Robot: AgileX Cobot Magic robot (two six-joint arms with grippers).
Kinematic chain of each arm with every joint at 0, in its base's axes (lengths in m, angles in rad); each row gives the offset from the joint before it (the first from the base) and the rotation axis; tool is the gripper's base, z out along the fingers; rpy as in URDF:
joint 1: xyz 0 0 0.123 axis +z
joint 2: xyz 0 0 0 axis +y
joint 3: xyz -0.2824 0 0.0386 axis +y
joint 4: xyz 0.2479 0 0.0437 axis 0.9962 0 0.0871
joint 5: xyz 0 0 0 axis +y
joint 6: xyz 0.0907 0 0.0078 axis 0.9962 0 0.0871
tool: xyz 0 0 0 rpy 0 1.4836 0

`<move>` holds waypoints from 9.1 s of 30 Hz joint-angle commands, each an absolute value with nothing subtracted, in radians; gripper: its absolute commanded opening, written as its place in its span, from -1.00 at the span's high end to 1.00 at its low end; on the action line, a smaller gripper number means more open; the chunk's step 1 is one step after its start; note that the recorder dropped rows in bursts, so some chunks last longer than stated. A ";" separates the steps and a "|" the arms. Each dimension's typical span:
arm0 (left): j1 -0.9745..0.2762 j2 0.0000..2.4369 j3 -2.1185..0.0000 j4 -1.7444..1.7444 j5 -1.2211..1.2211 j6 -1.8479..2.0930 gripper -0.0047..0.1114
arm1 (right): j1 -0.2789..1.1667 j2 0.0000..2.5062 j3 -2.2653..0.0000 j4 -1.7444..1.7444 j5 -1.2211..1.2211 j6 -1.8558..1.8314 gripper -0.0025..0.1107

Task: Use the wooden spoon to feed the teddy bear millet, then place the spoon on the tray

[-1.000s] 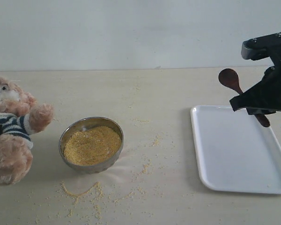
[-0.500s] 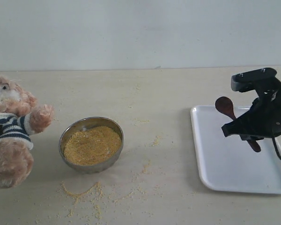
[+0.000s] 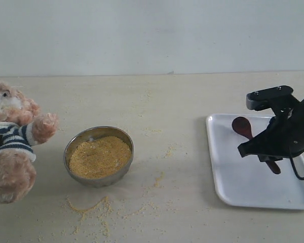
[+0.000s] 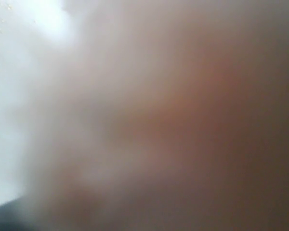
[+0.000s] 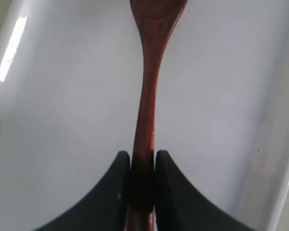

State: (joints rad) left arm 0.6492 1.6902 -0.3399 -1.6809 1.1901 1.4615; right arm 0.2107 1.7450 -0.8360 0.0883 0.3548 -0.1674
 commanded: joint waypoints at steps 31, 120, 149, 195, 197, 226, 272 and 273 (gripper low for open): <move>0.652 1.681 -0.342 -1.663 1.221 1.470 0.83 | 0.207 1.758 -0.837 0.082 0.386 -0.192 0.67; 0.652 1.681 -0.342 -1.701 1.221 1.521 0.83 | 0.207 0.082 0.000 0.205 0.117 -0.328 0.96; 0.497 1.683 -0.568 -1.710 0.949 1.545 0.83 | 0.209 0.082 0.000 0.205 0.109 0.045 0.96; 0.417 1.840 -0.612 -1.744 0.856 1.832 0.42 | 0.209 0.082 0.000 0.205 0.109 0.045 0.96; 0.417 1.840 -0.612 -1.744 0.856 1.821 0.17 | 0.209 0.082 0.000 0.205 0.109 0.045 0.96; 0.455 1.632 -0.623 -1.507 0.802 1.637 -0.59 | 0.209 0.082 0.000 0.205 0.109 0.045 0.96; 0.491 1.346 -0.897 -1.508 0.799 1.687 -0.35 | 0.209 0.082 0.000 0.208 0.109 0.045 0.96; 0.491 1.334 -0.897 -1.506 0.801 1.682 -0.16 | 0.209 0.082 0.000 0.208 0.109 0.045 0.96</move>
